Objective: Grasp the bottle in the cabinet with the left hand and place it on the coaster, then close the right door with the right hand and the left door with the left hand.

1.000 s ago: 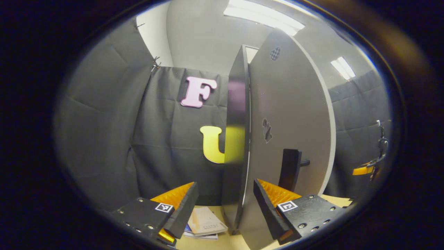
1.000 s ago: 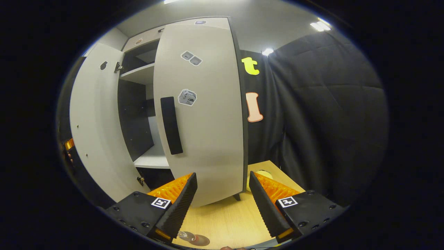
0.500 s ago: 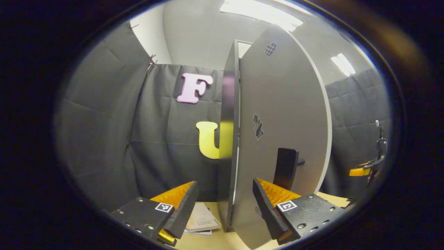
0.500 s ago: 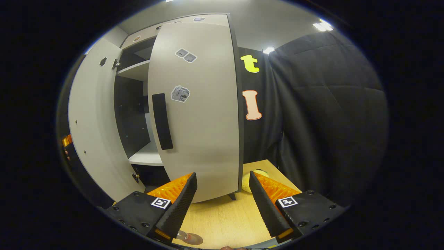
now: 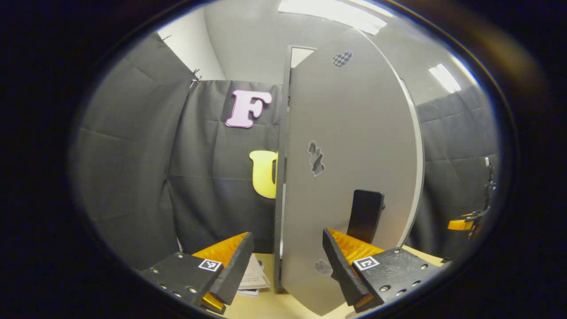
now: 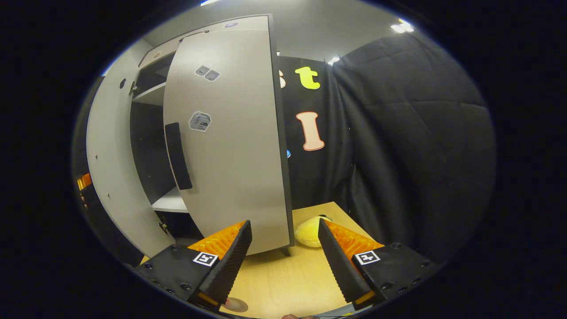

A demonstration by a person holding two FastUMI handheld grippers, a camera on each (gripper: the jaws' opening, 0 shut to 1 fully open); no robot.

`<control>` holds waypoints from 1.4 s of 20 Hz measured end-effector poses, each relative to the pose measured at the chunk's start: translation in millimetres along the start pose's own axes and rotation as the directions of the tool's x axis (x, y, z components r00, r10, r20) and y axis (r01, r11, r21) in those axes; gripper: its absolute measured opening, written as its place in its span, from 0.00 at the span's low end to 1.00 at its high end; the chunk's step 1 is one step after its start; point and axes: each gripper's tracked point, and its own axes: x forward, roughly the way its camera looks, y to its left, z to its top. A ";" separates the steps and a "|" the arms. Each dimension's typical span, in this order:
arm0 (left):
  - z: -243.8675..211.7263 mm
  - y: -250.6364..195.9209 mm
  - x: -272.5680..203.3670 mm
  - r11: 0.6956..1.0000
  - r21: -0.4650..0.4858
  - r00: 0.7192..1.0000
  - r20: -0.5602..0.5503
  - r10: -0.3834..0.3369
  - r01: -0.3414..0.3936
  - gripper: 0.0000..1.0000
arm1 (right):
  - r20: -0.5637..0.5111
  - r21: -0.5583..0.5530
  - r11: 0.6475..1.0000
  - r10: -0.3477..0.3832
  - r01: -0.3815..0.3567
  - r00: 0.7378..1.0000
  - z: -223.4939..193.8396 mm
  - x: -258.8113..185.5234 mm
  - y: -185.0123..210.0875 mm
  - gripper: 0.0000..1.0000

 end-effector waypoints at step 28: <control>36.0 -121.2 -61.8 0.978 -0.036 0.971 0.110 0.210 -0.207 0.98 | -0.012 -0.030 0.983 0.183 -0.184 0.983 -0.6 21.0 -85.7 0.96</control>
